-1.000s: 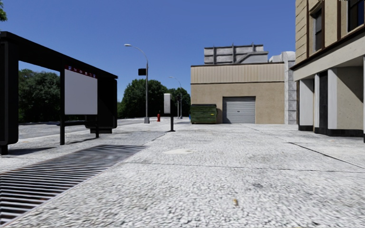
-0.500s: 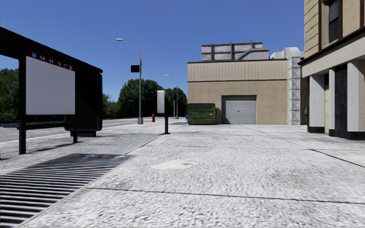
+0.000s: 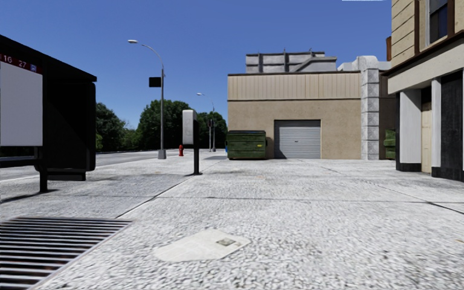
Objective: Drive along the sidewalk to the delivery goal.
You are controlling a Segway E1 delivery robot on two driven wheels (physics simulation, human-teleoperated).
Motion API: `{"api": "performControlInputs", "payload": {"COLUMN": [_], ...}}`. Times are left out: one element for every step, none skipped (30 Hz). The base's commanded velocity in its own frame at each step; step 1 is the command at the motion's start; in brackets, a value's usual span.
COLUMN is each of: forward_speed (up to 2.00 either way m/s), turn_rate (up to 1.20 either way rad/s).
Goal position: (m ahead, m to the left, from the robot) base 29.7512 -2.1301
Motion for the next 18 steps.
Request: {"api": "performControlInputs", "payload": {"forward_speed": [2.0, 2.0, 2.0, 2.0, 2.0, 2.0, 2.0, 2.0, 2.0, 2.0, 2.0, 2.0, 2.0, 2.0, 2.0, 2.0, 2.0, 2.0], "turn_rate": [-0.27, -0.27, -0.27, -0.27, -0.27, -0.27, -0.25, -0.12, -0.01, -0.01, 0.0, 0.0, 0.0, 0.0, 0.0, 0.0, 0.0, 0.0]}}
